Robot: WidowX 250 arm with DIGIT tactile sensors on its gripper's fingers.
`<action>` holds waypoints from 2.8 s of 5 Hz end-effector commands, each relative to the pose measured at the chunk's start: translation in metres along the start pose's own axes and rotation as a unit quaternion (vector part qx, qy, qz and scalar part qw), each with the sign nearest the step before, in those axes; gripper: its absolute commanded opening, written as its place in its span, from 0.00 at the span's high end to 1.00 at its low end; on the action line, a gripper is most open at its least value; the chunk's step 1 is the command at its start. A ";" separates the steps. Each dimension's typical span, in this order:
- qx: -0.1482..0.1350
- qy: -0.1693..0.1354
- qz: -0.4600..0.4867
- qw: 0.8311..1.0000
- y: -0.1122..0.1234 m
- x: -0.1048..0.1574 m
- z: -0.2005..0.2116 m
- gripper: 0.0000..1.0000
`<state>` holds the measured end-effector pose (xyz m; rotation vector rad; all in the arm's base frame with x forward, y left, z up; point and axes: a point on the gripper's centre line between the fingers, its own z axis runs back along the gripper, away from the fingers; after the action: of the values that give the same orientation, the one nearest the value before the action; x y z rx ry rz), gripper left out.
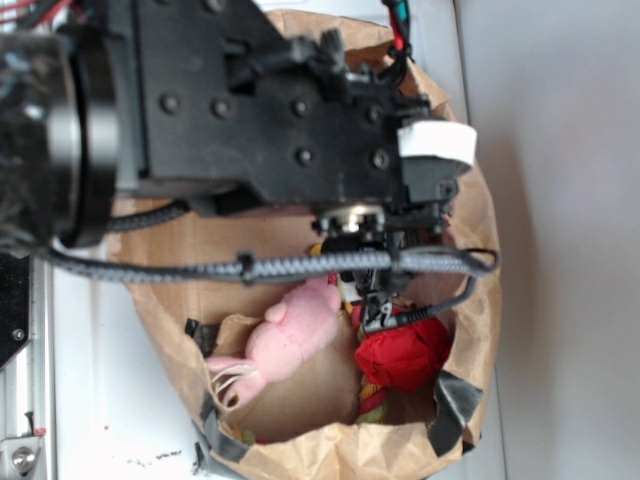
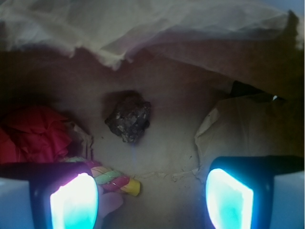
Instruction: Grab the rock.
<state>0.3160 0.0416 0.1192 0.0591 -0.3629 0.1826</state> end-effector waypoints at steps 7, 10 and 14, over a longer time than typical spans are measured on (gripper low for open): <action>0.031 -0.017 0.155 0.987 0.012 0.014 -0.021 0.00; 0.009 -0.025 0.171 0.985 -0.006 0.019 -0.021 0.00; -0.023 -0.042 0.151 0.987 -0.019 0.004 -0.037 0.00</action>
<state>0.3285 0.0266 0.0588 -0.0286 -0.3834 0.4825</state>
